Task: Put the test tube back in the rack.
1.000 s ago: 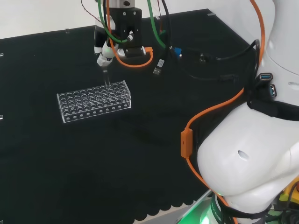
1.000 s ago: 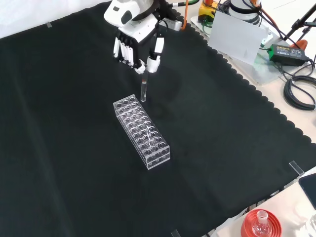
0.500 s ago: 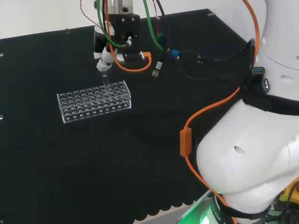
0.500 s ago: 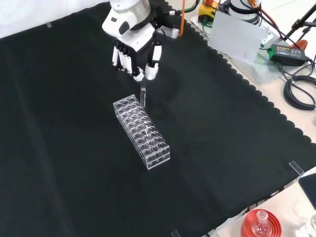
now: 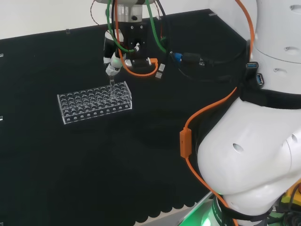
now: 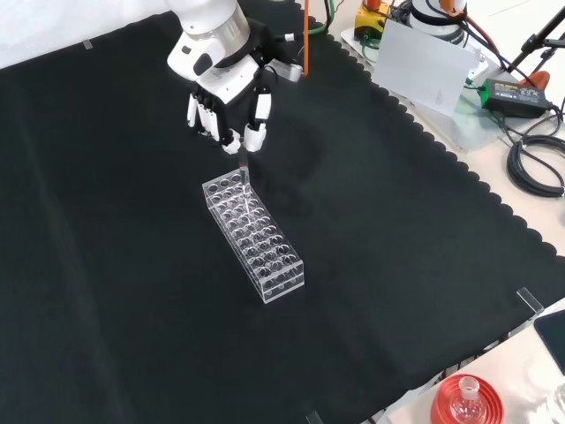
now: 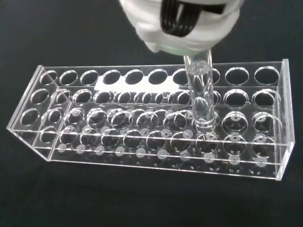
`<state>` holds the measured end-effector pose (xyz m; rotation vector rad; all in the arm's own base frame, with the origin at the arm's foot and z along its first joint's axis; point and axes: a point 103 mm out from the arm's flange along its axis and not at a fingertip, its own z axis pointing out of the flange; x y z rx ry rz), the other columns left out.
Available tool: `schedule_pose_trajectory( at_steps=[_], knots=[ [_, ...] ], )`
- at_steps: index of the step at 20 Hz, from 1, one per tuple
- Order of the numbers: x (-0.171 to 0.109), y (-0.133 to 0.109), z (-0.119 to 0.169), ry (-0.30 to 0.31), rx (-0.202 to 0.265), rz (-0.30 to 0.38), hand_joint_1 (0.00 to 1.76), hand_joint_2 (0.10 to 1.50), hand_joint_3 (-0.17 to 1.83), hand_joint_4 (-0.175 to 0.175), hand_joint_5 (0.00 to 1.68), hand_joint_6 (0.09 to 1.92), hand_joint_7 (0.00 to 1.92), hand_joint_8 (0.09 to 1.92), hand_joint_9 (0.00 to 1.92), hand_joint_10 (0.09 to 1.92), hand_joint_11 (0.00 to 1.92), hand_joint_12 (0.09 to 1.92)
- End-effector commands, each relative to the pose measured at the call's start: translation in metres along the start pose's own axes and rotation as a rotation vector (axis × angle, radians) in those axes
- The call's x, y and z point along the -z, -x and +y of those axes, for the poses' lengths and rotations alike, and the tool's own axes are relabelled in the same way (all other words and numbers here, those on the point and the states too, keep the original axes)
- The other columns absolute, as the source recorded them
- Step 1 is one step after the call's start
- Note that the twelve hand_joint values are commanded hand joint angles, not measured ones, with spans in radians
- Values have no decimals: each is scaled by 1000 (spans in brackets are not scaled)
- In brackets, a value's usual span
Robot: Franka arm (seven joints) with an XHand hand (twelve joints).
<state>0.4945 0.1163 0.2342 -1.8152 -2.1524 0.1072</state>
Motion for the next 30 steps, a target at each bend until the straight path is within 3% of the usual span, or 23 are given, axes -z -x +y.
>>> schedule_pose_trajectory(
  at_steps=[1,14,30],
  knots=[
    [0,3,2,3,2,10,1412,971,19,-175,1215,595,1381,603,1188,451,785,1216],
    [-1,-9,7,-10,48,5,1412,972,18,-175,1216,593,1383,600,1189,448,785,1216],
    [-13,-14,3,-27,45,17,1412,972,16,-175,1217,591,1384,596,1190,447,786,1215]
  ],
)
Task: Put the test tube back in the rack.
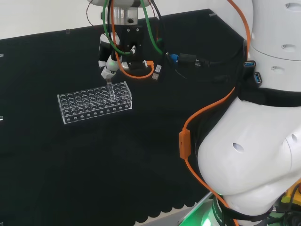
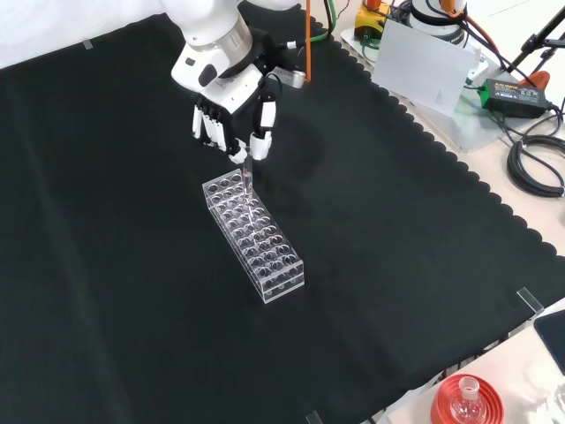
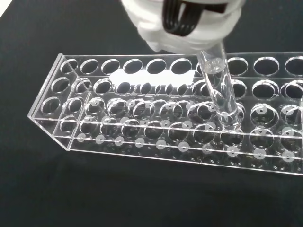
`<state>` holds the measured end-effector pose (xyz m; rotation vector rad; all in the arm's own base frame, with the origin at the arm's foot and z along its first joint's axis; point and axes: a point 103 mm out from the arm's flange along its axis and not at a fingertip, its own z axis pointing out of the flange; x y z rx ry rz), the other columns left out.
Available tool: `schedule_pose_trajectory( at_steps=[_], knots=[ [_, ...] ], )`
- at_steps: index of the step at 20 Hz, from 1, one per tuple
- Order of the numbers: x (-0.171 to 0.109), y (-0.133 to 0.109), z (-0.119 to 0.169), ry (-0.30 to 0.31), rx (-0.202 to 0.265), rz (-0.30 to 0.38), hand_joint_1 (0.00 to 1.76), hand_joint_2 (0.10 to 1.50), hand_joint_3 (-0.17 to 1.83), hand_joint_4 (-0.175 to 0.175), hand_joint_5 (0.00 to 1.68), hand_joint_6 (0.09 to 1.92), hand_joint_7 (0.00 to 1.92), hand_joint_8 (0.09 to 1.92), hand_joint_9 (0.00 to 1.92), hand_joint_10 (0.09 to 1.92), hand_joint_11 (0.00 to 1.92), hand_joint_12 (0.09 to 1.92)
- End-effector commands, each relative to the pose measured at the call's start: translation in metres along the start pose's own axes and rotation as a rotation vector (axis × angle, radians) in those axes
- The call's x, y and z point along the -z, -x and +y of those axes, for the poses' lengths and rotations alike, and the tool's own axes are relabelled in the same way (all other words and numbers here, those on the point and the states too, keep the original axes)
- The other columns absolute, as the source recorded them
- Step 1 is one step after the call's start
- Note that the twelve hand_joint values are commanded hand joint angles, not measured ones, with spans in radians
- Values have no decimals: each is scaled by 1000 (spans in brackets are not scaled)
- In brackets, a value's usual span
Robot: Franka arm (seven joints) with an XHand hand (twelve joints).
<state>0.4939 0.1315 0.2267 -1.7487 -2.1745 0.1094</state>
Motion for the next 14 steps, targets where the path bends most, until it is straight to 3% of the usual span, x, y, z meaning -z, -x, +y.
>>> schedule_pose_trajectory(
  at_steps=[1,14],
  knots=[
    [-4,-1,-1,-4,0,6,1412,972,16,-175,1217,591,1384,596,1190,446,786,1215],
    [-10,-1,-2,-13,-9,19,1412,972,15,-175,1218,589,1385,594,1192,445,786,1215]
  ],
)
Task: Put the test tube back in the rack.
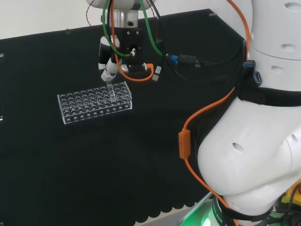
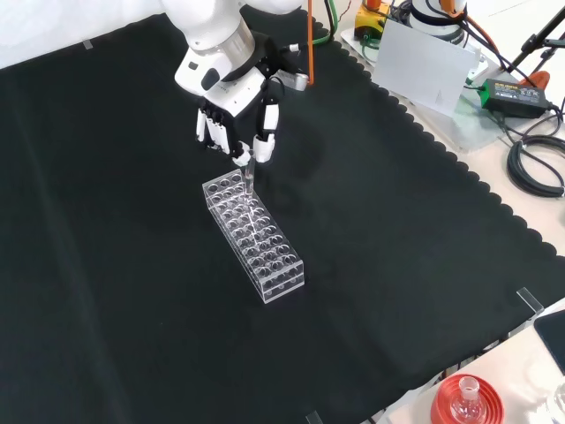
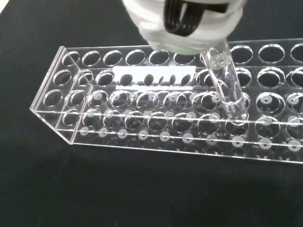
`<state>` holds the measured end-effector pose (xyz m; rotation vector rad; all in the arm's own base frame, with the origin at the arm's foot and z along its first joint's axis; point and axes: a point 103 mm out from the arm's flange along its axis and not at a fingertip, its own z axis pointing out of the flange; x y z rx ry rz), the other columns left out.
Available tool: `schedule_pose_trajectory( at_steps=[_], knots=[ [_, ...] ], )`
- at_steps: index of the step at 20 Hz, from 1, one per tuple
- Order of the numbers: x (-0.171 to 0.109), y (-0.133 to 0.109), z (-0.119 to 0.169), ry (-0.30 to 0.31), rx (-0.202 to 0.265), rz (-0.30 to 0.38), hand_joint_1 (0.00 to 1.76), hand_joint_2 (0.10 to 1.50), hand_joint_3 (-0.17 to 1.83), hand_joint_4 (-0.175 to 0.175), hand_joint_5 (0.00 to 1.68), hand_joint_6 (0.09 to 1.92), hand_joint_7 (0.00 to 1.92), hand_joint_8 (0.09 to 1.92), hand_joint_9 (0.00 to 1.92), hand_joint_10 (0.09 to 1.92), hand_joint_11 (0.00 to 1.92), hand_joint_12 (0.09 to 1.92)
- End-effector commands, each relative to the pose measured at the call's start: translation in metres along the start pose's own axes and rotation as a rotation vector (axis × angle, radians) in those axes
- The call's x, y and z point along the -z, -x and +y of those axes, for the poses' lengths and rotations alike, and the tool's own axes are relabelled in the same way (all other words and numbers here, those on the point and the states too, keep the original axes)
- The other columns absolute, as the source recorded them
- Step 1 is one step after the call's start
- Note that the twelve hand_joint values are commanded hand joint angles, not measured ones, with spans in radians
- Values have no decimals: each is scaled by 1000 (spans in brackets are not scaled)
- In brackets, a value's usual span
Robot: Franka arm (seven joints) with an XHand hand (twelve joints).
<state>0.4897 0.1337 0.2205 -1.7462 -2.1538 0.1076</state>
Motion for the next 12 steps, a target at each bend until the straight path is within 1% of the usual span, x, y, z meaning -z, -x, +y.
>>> schedule_pose_trajectory(
  at_steps=[1,7,12],
  knots=[
    [-3,1,0,-3,-4,5,1412,972,15,-175,1218,589,1385,594,1192,445,786,1215],
    [-12,3,1,-23,-2,6,1412,972,15,-175,1219,588,1386,593,1192,444,787,1215],
    [-17,5,3,-23,-8,14,1412,972,14,-175,1219,588,1386,592,1192,443,787,1215]
  ],
)
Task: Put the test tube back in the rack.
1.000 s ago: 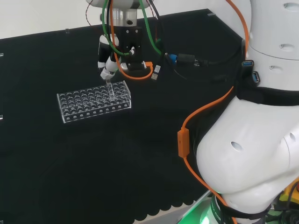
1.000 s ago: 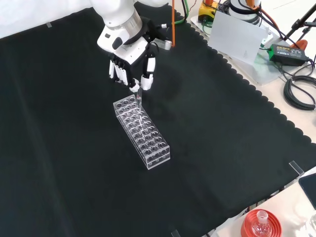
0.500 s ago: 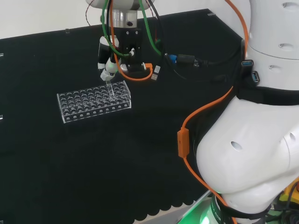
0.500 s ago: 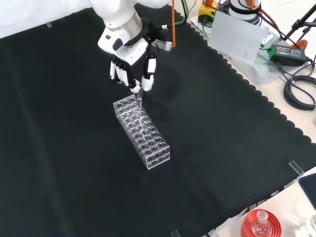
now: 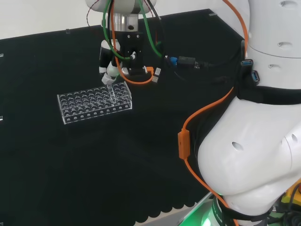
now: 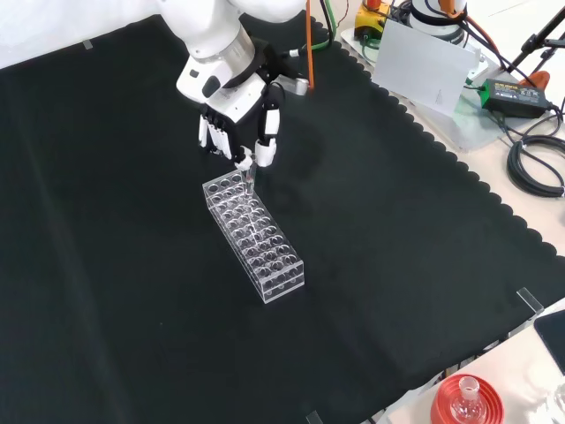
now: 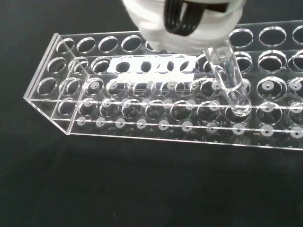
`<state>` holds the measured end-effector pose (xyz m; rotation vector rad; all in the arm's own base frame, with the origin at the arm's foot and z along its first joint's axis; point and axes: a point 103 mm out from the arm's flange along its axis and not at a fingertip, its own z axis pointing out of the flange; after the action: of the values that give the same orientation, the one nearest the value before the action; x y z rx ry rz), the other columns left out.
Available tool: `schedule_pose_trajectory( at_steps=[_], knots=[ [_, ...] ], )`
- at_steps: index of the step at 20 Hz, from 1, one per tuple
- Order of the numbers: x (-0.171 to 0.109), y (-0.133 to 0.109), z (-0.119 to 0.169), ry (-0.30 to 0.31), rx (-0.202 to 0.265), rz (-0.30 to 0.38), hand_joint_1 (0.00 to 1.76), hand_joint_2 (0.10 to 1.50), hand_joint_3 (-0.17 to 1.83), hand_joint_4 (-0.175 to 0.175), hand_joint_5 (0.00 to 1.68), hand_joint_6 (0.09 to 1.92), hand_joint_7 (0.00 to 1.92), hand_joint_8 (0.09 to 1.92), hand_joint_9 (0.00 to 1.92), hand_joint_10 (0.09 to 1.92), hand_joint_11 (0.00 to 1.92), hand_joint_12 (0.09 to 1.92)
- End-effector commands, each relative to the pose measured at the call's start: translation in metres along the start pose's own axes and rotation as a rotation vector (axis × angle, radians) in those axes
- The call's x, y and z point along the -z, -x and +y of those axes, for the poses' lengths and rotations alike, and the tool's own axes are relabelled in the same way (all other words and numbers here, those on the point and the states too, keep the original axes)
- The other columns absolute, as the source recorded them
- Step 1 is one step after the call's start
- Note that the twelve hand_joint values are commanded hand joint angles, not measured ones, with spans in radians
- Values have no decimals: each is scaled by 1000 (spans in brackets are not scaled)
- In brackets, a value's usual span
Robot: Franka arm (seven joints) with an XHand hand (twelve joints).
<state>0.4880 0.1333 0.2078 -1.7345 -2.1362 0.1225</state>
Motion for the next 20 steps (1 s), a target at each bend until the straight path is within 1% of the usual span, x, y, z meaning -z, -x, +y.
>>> schedule_pose_trajectory(
  at_steps=[1,10,16,20],
  knots=[
    [-5,2,1,-1,-6,6,1412,972,14,-175,1219,587,1386,592,1192,443,787,1215],
    [-11,5,6,9,-17,9,1412,973,13,-175,1220,586,1387,591,1193,442,788,1215],
    [-7,9,11,29,-18,-3,1412,973,12,-175,1220,586,1388,590,1193,442,788,1214],
    [-4,13,12,27,-22,-6,1412,973,12,-175,1220,585,1388,589,1193,441,788,1214]
  ],
)
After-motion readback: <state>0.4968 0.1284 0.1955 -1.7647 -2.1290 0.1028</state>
